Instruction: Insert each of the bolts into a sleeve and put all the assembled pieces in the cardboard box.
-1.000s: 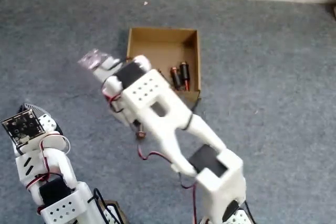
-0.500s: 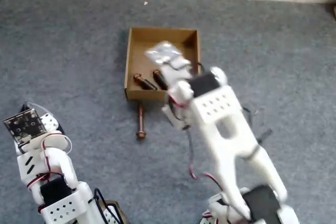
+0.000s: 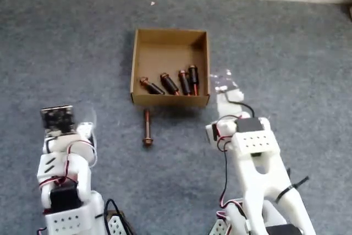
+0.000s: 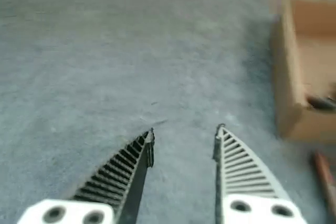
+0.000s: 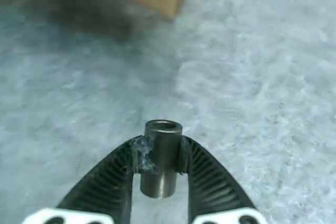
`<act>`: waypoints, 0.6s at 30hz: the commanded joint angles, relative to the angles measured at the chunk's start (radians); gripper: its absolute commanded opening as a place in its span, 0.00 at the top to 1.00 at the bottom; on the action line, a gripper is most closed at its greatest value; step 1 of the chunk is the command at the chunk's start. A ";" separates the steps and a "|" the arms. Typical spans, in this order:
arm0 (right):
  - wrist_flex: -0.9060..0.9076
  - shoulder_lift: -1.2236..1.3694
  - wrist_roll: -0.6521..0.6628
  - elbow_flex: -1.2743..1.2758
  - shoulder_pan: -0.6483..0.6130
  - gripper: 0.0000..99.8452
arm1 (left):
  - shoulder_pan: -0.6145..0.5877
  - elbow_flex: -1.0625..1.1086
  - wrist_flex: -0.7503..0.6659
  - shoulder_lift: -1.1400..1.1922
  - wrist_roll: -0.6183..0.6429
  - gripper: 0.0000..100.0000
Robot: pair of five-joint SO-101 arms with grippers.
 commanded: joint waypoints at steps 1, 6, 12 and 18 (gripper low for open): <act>-0.079 -0.038 -0.044 0.010 0.038 0.99 | 0.133 -0.159 0.124 0.005 -0.072 0.78; -0.084 -0.038 -0.046 0.016 0.038 0.99 | 0.248 -0.314 0.184 0.209 -0.123 0.78; -0.084 -0.038 -0.046 0.018 0.038 0.99 | 0.335 -0.518 0.187 0.684 -0.135 0.78; -0.084 -0.038 -0.046 0.018 0.038 0.99 | 0.417 -0.661 0.152 1.084 -0.002 0.78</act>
